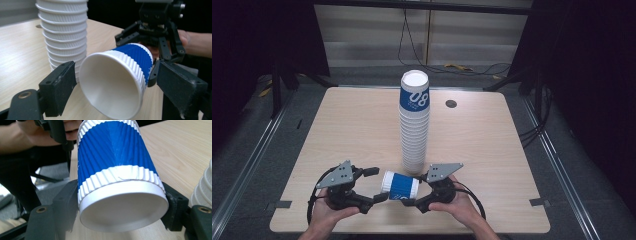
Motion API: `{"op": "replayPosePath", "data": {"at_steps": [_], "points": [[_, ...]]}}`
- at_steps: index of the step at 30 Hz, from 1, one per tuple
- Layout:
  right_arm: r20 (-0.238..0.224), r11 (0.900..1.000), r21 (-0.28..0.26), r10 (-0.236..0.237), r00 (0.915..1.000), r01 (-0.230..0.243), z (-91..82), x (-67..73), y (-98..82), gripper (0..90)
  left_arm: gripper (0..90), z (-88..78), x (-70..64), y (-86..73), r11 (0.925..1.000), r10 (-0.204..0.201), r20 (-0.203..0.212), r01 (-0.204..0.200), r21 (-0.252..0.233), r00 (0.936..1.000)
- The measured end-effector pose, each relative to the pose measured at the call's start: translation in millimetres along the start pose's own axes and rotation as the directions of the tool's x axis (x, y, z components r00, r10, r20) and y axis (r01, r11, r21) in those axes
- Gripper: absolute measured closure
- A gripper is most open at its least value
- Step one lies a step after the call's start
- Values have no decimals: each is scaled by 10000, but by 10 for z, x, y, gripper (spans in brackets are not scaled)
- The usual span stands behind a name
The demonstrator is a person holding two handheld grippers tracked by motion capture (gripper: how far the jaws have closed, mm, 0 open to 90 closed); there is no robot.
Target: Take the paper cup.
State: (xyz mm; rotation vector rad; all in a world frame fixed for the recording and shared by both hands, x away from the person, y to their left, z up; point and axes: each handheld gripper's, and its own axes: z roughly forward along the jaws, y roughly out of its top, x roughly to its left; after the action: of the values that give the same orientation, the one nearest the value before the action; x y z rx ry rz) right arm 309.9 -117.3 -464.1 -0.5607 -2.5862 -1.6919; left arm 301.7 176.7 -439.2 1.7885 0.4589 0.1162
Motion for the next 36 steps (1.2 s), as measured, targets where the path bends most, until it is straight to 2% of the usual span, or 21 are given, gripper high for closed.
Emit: {"op": "replayPosePath", "data": {"at_steps": [5,13,16,19,27,30,36], "points": [[-164,9985,-537,97,9998,-106,-6,9,0,275,155,-18,18,4,9996,-256,94,258,-147,9996],[-390,9929,-1185,8,9992,-54,-4,53,8,275,153,-15,5,23,9992,-269,262,276,-278,9993],[-480,9924,-1211,147,9987,-204,8,59,2,275,153,-14,1,15,9990,-215,381,230,-390,9990],[-461,9914,-1306,7,9989,-68,11,76,2,276,151,-22,4,21,9983,-313,492,337,-483,9983],[-687,9813,-1922,-1,9976,-131,21,97,3,277,147,-29,5,41,9962,-518,838,574,-657,9951],[-722,9770,-2131,-75,9974,-81,25,103,1,277,133,-27,4,44,9955,-570,835,630,-713,9949],[-828,9711,-2388,-155,9964,-48,25,112,4,278,65,1,21,38,9930,-927,1037,996,-637,9903]]}}
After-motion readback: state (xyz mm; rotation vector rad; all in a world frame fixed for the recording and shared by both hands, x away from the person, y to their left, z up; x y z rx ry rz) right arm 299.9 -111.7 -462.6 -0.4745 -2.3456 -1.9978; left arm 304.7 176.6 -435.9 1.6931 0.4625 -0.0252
